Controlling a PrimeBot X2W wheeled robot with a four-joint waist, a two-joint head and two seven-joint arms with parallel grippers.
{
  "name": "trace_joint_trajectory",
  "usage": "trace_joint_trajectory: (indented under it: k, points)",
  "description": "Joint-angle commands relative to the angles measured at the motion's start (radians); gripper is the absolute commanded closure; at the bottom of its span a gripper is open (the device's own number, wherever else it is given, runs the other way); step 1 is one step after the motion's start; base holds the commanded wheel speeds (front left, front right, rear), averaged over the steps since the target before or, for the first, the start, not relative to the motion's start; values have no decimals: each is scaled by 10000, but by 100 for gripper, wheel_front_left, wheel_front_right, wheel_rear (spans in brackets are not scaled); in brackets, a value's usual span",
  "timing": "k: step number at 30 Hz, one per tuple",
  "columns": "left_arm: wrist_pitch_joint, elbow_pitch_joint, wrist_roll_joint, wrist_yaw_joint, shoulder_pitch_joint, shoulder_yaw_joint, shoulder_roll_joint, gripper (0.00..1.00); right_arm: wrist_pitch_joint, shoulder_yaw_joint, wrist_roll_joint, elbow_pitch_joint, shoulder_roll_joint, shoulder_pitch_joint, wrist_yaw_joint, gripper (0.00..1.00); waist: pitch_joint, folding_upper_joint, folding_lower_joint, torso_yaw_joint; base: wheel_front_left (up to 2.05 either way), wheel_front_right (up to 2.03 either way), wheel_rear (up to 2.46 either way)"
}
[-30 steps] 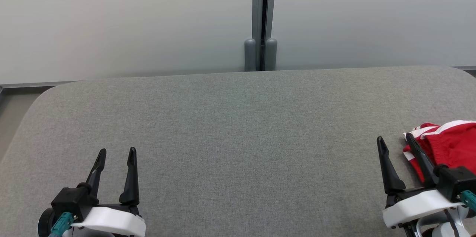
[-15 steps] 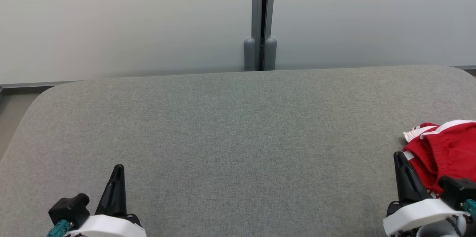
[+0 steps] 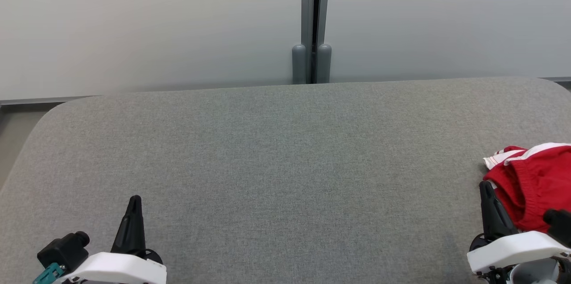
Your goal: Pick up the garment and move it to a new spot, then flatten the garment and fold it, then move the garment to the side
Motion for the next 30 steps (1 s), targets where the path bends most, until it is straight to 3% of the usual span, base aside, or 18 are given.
trace_joint_trajectory:
  k: [1,30]
  points:
    - [79,-184,-426,-91,-367,91,64,100,116,-112,435,-175,-37,-273,-1,100,5,0,0,-2,0,0,0]
    - [1097,-269,-4177,-227,-647,449,9,100,1137,-672,4171,-277,236,-389,-1,100,87,0,0,-35,0,0,0]
